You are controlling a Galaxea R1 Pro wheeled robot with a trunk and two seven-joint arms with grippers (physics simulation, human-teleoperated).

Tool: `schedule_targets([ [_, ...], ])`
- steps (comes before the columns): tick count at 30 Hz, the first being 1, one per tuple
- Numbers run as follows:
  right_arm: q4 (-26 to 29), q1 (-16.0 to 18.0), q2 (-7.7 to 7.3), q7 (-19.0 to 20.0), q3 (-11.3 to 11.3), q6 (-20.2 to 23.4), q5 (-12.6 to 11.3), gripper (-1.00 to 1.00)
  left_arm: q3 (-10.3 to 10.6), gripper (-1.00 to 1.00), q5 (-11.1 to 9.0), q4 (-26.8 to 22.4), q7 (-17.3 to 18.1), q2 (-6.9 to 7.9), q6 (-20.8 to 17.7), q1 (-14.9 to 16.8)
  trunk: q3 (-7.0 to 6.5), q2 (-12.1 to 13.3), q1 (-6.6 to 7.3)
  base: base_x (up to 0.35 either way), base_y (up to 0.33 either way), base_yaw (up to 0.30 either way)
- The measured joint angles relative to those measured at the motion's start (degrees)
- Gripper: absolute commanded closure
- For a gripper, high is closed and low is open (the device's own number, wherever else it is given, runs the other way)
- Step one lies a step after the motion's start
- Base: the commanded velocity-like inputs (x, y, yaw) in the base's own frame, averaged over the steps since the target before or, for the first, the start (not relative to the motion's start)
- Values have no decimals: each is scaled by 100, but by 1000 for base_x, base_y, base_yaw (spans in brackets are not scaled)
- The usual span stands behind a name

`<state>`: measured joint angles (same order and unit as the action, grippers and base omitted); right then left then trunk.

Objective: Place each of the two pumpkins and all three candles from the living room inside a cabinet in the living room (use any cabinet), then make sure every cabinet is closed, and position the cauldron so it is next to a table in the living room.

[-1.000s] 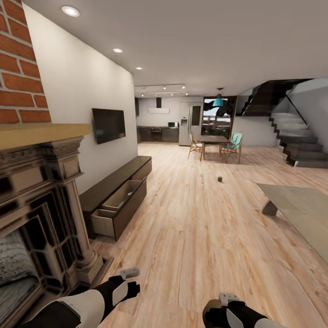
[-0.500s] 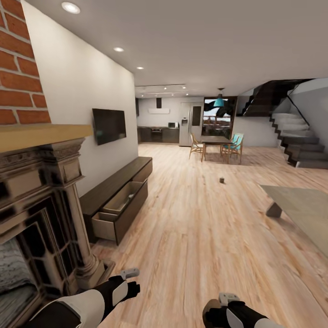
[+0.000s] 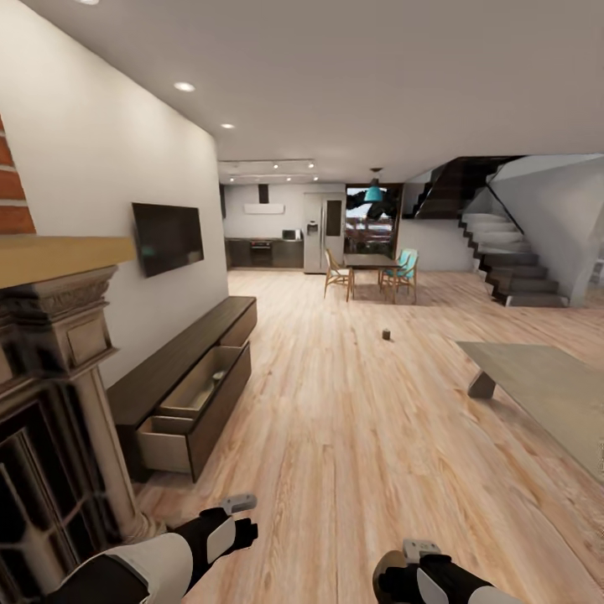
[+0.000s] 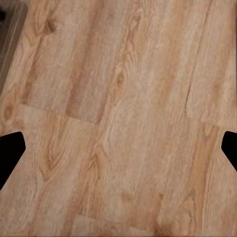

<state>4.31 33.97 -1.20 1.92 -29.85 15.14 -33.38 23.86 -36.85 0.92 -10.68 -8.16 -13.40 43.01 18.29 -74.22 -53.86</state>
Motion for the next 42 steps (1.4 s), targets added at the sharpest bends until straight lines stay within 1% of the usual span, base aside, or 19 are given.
schedule_targets([
  [9, -1, 0, 0, 0, -1, 1, 16, 100, 0, -100, 0, -1, 1, 0, -4, -1, -57, 0, 0, 307, 147, -195],
  [19, -2, 1, 1, -1, -6, -12, 16, 100, 0, -100, -1, -2, 1, 1, -1, -1, -64, 0, 0, 320, 74, -12],
  [24, -2, 1, 1, -3, 0, -178, 22, 100, 0, -100, -1, -2, 1, 1, 7, -1, -64, 0, 0, 329, 5, -35],
  [26, -2, 1, 1, -6, -1, -200, 21, 100, 0, -100, -2, 2, 1, 1, 90, -1, -64, 0, 0, 329, 1, -226],
  [27, -7, 1, 0, -27, -4, -213, 24, 100, 1, -100, -5, 5, 0, 1, 242, -1, -64, 0, 0, 329, 0, -271],
  [29, -9, 1, 0, -40, -2, -218, 21, 100, 0, -100, -6, 6, 0, -3, 280, -3, -64, 0, 0, 330, 0, -281],
  [36, -57, 1, 1, -53, 1, -239, 17, 100, 0, -100, -6, 7, 0, -8, 314, -10, -64, 0, 0, 332, 0, -272],
  [42, -63, 1, 1, -53, -1, -247, 22, 100, 0, -100, -20, 0, 1, -8, 316, -10, -64, 0, 0, 332, 0, -71],
])
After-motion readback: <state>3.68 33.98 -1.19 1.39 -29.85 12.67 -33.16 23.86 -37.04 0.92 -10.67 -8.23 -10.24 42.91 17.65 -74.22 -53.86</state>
